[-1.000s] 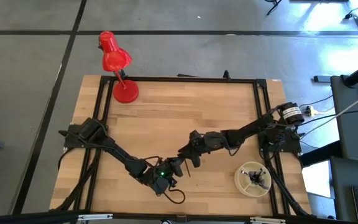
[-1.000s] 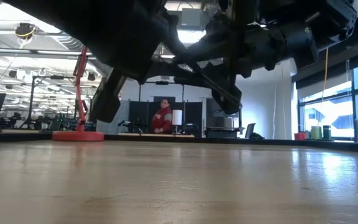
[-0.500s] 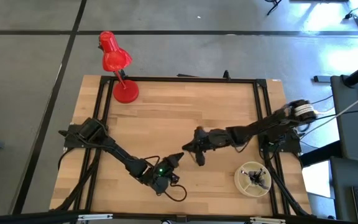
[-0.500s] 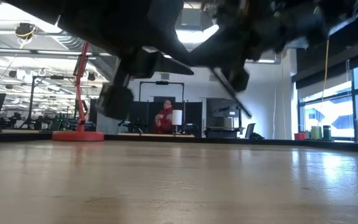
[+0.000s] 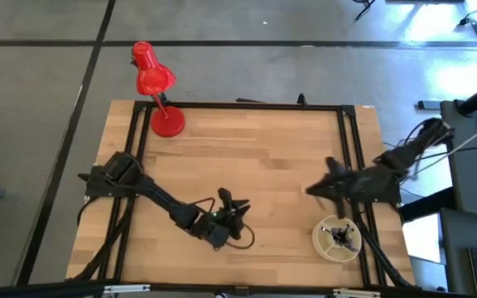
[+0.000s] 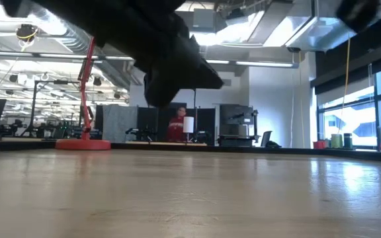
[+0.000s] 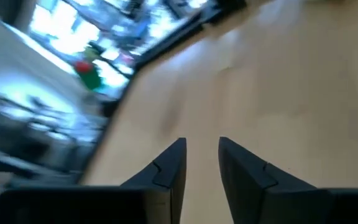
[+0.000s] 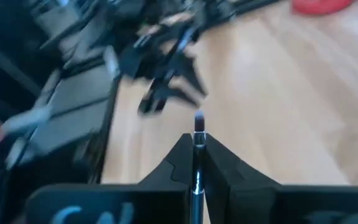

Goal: Pick & Place Makeup Supplies
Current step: Put the makeup brush into the organizer, then return to Home Position

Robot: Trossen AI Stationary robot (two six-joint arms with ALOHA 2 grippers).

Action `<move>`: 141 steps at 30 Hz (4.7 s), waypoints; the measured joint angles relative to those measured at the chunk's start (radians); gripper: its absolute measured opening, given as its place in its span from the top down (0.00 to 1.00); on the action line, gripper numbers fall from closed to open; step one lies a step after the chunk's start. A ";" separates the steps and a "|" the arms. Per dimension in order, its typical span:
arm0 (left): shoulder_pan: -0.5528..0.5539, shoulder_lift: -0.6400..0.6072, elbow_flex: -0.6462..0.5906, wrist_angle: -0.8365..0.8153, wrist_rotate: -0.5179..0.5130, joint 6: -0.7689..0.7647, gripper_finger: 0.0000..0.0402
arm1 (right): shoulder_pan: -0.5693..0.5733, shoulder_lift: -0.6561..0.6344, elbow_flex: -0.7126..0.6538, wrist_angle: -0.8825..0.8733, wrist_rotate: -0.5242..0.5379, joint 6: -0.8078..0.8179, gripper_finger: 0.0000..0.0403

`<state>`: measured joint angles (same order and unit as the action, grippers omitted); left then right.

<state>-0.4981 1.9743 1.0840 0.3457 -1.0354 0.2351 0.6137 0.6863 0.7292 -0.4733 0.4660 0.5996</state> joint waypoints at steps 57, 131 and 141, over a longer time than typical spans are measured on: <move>0.077 -0.101 0.000 -0.328 0.091 -0.441 0.96 | 0.177 0.088 0.197 -0.318 0.039 0.254 0.99; 0.504 -1.227 -0.797 -0.055 0.723 -0.372 1.00 | -0.519 -0.112 -0.196 0.431 -0.645 -0.733 0.99; 0.493 -1.352 -1.060 0.307 0.716 -0.335 1.00 | -0.557 -0.318 -0.418 0.513 -0.645 -0.706 1.00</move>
<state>-0.0055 0.6218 0.0238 0.6523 -0.3191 -0.0999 0.0565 0.3681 0.3115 0.0395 -0.1787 -0.1060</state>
